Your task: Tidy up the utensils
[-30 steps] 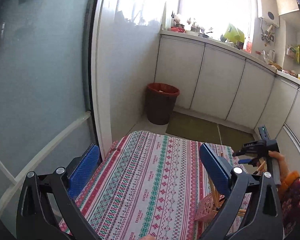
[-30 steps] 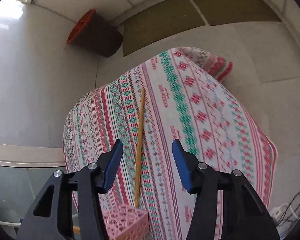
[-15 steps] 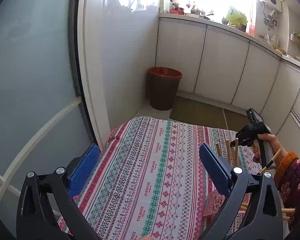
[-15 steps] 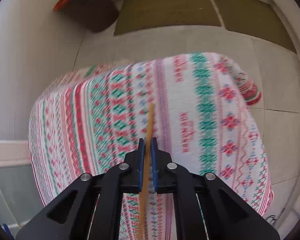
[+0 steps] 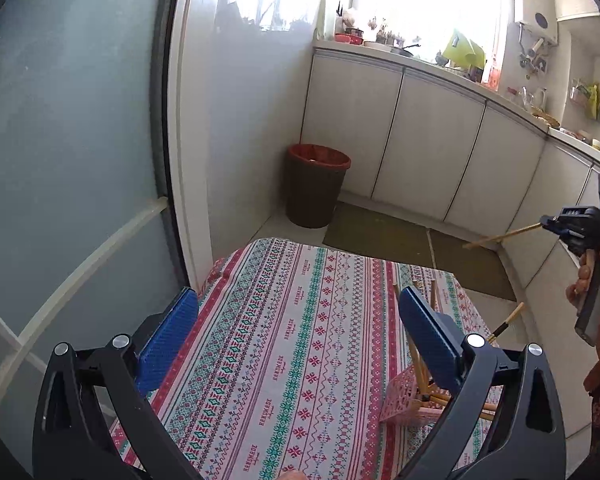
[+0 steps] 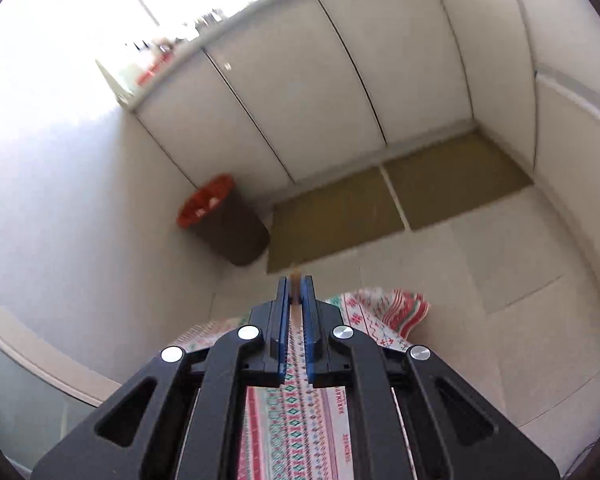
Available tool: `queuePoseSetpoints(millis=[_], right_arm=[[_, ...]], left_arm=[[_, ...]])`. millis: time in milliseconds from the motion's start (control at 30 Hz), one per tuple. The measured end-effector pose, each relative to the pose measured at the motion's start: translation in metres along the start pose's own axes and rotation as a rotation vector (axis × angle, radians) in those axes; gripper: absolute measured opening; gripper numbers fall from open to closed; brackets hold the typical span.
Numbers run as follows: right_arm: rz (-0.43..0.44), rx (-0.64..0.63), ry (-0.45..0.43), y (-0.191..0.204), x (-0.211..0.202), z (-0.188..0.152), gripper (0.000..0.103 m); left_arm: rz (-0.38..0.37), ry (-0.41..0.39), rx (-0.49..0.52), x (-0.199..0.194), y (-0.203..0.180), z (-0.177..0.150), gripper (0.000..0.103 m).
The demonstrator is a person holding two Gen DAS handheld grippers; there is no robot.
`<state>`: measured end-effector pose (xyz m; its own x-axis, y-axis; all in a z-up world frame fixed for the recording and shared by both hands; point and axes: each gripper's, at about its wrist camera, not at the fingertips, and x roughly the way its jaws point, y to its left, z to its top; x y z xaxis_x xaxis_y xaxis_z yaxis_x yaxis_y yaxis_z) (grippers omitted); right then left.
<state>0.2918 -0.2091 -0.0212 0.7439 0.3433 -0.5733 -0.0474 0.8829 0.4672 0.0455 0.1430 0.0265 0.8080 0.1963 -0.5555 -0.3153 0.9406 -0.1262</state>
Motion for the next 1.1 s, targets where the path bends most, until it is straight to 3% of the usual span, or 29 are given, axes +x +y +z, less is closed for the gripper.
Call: queuePoseSetpoints(millis=[133, 267, 600, 833, 1100], right_arm=[[0.016, -0.053, -0.101, 0.032, -0.079, -0.001, 0.006], [0.009, -0.117, -0.146, 0.061, -0.134, 0.0, 0.006], [0.085, -0.174, -0.145, 0.119, -0.215, -0.049, 0.006], [0.019, -0.256, -0.157, 0.145, -0.189, -0.101, 0.006], [-0.045, -0.301, -0.183, 0.142, -0.137, -0.14, 0.006]], left_arm=[[-0.024, -0.018, -0.008, -0.021, -0.001, 0.0, 0.096], [-0.045, -0.041, -0.026, -0.039, 0.003, 0.004, 0.096], [-0.095, -0.051, -0.068, -0.057, 0.02, 0.011, 0.096], [-0.106, -0.044, -0.079, -0.057, 0.024, 0.012, 0.096], [-0.087, -0.021, -0.078, -0.047, 0.028, 0.011, 0.096]])
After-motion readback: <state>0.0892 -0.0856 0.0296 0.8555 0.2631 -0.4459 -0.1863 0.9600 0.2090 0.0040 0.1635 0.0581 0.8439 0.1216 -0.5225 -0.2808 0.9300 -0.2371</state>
